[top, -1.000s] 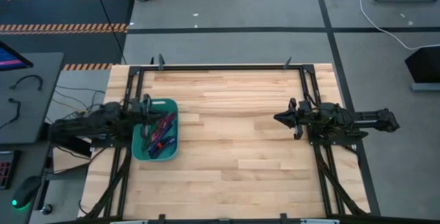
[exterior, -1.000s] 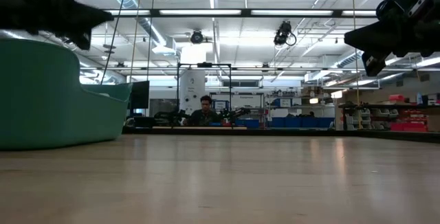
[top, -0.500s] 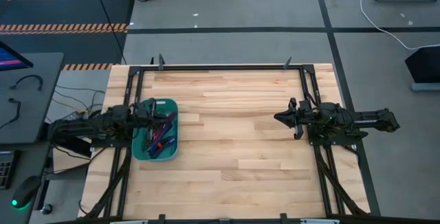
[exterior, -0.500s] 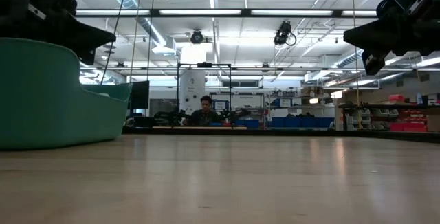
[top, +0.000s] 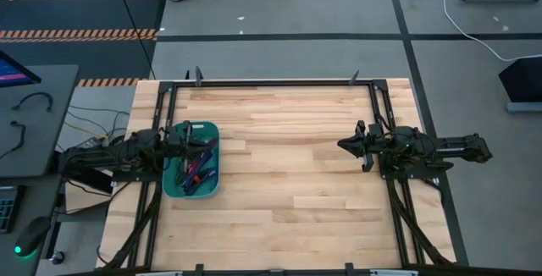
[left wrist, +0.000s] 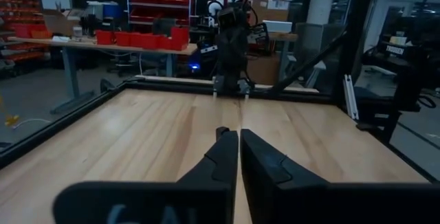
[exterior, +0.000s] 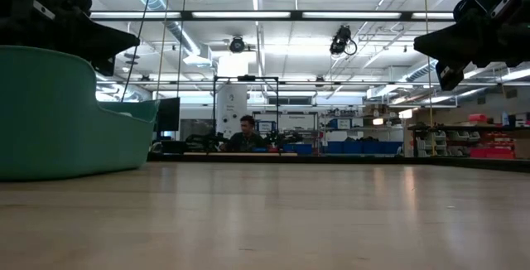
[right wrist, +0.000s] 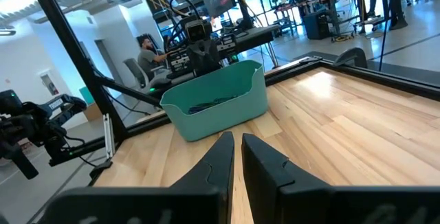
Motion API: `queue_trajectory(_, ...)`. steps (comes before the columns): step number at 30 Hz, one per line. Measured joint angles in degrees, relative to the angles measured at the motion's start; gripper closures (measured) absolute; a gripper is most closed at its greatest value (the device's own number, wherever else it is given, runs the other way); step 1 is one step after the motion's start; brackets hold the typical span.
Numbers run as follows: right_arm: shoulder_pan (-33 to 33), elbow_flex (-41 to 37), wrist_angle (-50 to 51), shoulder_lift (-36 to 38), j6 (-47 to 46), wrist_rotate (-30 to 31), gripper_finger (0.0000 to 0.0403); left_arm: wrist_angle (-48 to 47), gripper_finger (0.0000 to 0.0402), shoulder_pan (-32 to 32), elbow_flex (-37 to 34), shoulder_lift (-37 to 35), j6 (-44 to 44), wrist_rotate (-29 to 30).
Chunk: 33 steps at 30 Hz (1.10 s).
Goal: Pick and place USB-C Cables
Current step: Return to Home Position
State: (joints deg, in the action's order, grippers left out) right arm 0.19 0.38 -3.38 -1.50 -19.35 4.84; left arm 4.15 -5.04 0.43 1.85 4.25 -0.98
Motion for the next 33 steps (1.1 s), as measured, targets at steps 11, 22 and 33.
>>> queue_trajectory(11,0.0,0.0,0.0,0.0,0.0,0.0,0.0368,0.1,0.0369,0.0,0.0,0.0,0.0,0.1)
queue_trajectory(22,0.0,0.0,0.0,0.0,0.0,0.0,0.0368,0.1,0.0372,0.0,0.0,0.0,0.0,0.1)
queue_trajectory(33,0.0,0.0,0.0,0.0,0.0,0.0,0.0368,0.1,0.0367,0.0,0.0,0.0,0.0,0.1)
